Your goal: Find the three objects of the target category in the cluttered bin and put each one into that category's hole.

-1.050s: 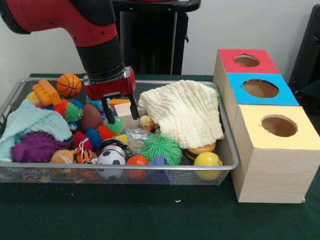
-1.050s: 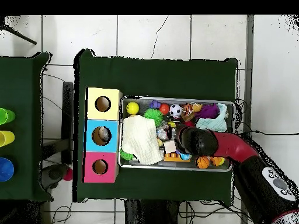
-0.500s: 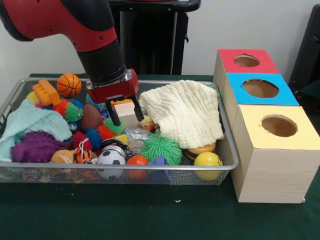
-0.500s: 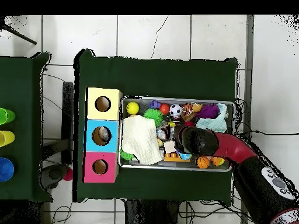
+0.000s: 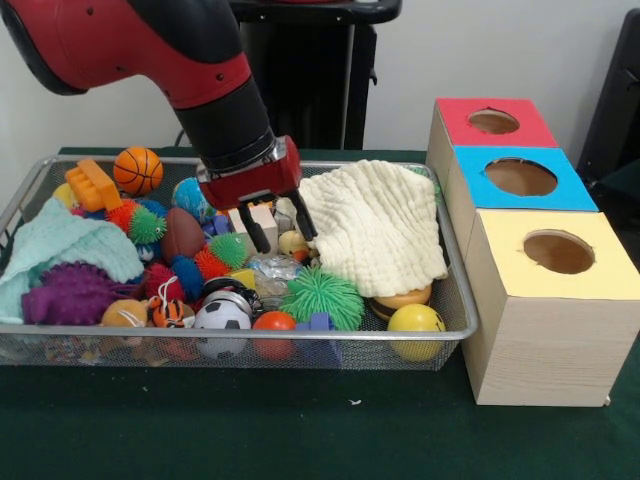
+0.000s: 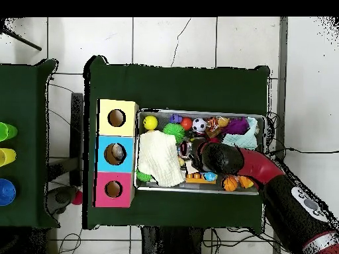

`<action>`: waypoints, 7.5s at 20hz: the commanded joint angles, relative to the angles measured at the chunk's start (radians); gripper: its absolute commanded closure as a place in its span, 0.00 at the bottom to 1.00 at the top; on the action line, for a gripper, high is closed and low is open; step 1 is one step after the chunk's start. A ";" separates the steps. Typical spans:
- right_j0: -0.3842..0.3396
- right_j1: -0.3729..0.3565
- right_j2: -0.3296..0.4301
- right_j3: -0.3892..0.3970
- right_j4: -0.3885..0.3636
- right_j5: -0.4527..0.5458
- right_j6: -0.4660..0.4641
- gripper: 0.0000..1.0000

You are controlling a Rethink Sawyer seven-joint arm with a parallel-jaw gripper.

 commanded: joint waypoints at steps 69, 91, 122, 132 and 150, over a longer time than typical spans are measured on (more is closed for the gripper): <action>-0.019 0.051 -0.023 -0.126 -0.351 0.042 -0.212 0.00; -0.006 0.019 -0.002 -0.107 -0.269 0.047 -0.086 0.00; 0.033 0.144 -0.043 -0.189 -0.317 -0.102 -0.023 0.00; 0.055 0.183 -0.076 -0.226 -0.357 -0.156 -0.016 0.00; -0.032 0.272 0.023 -0.198 -0.265 -0.147 -0.030 1.00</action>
